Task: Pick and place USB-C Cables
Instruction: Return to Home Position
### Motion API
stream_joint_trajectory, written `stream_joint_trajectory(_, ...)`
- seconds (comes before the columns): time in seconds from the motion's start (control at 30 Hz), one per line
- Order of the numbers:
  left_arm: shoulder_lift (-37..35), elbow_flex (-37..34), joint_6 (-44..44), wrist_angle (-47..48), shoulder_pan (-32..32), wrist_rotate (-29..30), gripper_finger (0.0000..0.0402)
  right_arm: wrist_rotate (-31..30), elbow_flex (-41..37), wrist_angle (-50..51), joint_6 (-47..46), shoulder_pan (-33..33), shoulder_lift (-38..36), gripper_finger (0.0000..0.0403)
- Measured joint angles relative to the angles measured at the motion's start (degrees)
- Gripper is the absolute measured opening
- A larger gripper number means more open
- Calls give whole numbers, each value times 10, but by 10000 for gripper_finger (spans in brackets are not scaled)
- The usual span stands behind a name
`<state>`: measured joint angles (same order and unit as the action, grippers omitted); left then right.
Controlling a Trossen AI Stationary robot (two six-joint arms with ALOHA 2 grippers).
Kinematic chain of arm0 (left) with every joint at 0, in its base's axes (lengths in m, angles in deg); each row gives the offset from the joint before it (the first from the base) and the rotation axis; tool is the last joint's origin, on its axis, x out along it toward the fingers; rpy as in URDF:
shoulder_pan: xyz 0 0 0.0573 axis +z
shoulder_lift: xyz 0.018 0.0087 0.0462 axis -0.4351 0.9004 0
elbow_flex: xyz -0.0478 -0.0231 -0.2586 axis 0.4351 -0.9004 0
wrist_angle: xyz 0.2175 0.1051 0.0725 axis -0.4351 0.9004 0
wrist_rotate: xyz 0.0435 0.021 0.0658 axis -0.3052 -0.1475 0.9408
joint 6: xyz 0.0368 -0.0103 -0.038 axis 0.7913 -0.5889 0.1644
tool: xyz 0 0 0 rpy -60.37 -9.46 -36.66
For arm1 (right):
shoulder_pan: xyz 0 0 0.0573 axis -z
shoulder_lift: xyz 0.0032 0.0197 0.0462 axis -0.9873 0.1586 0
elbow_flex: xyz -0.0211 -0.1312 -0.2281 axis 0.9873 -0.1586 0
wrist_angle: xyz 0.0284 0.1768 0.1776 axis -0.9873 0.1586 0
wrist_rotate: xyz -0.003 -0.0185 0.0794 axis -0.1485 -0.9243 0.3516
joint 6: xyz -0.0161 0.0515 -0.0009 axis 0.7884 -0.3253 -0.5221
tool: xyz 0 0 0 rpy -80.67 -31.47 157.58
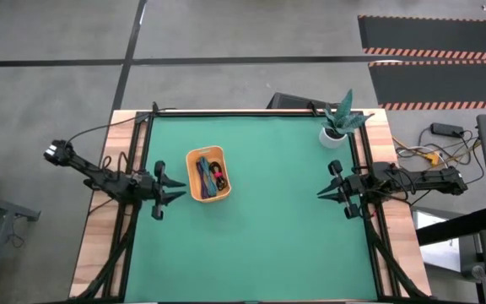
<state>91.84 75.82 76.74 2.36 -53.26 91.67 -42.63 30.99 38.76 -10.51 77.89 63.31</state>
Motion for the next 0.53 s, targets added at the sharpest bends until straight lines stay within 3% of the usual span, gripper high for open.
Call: stream_joint_trajectory(0.53, 30, 0, 0, 0, 0, 0, 96, 0, 0, 0, 0, 0, 0, 34)
